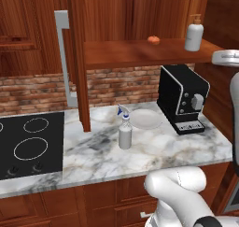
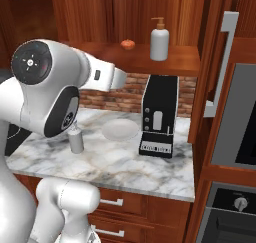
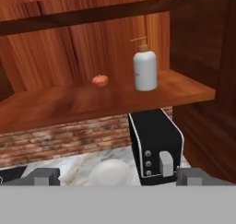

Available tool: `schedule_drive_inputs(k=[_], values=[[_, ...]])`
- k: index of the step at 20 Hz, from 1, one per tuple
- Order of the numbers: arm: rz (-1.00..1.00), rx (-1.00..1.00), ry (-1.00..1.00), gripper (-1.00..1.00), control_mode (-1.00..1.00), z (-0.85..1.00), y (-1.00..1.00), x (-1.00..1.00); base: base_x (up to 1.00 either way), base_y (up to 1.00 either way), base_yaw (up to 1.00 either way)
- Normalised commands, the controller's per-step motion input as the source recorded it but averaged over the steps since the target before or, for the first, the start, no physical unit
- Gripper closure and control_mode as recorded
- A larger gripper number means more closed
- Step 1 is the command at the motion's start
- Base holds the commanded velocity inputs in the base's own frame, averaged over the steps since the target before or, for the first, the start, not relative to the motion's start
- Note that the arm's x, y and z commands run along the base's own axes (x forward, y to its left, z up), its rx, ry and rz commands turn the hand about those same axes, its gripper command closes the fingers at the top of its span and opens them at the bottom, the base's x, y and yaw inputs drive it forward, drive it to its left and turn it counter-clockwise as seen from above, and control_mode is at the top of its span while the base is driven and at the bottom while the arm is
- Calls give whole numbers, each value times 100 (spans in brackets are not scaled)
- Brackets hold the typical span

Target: Pick the spray and soap dispenser from the cabinet and place them on the counter.

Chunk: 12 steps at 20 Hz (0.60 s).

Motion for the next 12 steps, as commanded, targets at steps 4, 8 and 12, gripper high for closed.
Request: schedule_drive_inputs(k=[4,8,12], values=[[0,-5,-2,-100,-100,0,0,11,0,0,0],[0,-10,-14,-100,-100,0,-5,0,0,0,0],[0,-8,-15,-100,-100,0,-2,0,0,0,0]])
